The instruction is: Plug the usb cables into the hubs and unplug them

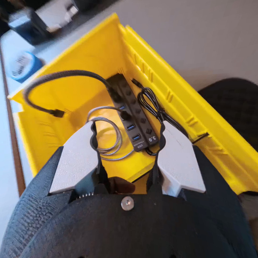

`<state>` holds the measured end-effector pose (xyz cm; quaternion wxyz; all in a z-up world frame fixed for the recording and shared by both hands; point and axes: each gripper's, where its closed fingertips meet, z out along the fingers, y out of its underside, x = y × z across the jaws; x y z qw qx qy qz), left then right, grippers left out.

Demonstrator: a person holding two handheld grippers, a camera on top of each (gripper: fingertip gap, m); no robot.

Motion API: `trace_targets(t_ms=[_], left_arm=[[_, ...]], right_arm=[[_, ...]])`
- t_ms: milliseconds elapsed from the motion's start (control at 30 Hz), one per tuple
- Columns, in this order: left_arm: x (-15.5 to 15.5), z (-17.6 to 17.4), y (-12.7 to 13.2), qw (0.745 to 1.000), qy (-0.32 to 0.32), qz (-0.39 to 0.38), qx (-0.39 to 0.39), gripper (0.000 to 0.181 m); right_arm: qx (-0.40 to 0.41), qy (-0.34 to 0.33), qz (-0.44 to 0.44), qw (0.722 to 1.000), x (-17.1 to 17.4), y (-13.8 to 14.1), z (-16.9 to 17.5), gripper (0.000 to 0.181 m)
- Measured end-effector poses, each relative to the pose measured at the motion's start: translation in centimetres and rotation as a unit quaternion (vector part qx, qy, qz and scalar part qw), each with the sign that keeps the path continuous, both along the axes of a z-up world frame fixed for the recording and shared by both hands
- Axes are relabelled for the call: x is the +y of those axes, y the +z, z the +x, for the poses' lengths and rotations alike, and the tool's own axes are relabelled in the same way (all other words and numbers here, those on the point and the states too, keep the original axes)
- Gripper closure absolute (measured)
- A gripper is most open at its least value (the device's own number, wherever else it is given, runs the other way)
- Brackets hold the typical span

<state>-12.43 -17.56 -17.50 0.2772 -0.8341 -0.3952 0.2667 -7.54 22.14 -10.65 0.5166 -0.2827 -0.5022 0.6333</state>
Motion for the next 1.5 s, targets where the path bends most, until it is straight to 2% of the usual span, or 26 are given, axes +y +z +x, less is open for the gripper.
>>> trace_targets(t_ms=[133,267,367,533,700,867,1000,1100,1233,1333,1433,1500], left_arm=[[1.5,0.5,-2.9,0.991,-0.063,-0.026,-0.112,0.107],[0.8,0.3,-4.7,0.978,-0.065,-0.06,-0.191,0.12],[0.6,0.0,-5.8,0.969,-0.066,-0.071,-0.227,0.119],[0.3,-0.6,-6.3,0.965,-0.056,-0.094,-0.239,0.108],[0.4,-1.3,-7.9,0.957,-0.049,-0.105,-0.266,0.104],[0.5,-1.8,-8.0,0.958,-0.034,-0.077,-0.274,0.107],[-0.2,-2.4,-7.0,0.971,-0.042,-0.116,-0.202,0.113],[-0.5,-3.2,-4.1,0.987,-0.028,-0.12,-0.099,0.121],[-1.2,-3.4,-0.3,0.985,-0.015,-0.167,0.041,0.123],[-1.4,-3.2,2.6,0.965,-0.007,-0.225,0.136,0.123],[-1.3,-2.7,5.7,0.924,0.004,-0.301,0.236,0.123],[-0.8,-2.1,7.8,0.899,0.009,-0.322,0.297,0.123]], right_arm=[[0.0,-0.002,0.005,1.0,-0.1,-0.1,0.0,0.085],[-0.001,-0.007,0.021,1.0,-0.2,-0.2,-0.1,0.085],[-0.001,-0.005,0.023,1.0,-0.3,-0.3,-0.1,0.085],[-0.003,0.001,0.016,1.0,-0.2,-0.3,-0.1,0.087],[-0.009,0.008,0.027,1.0,-0.5,-0.5,-0.2,0.088],[-0.012,0.009,0.038,0.999,-0.8,-0.7,-0.2,0.089],[-0.014,0.011,0.034,0.999,-0.7,-0.7,-0.2,0.091],[-0.014,0.012,0.029,0.999,-0.6,-0.7,-0.2,0.092],[-0.014,0.012,0.034,0.999,-0.7,-0.7,-0.2,0.093],[-0.014,0.013,0.043,0.999,-1.0,-0.8,-0.2,0.095],[-0.014,0.012,0.052,0.998,-1.2,-0.9,-0.2,0.096],[-0.014,0.015,0.06,0.998,-1.4,-1.0,-0.2,0.096]])
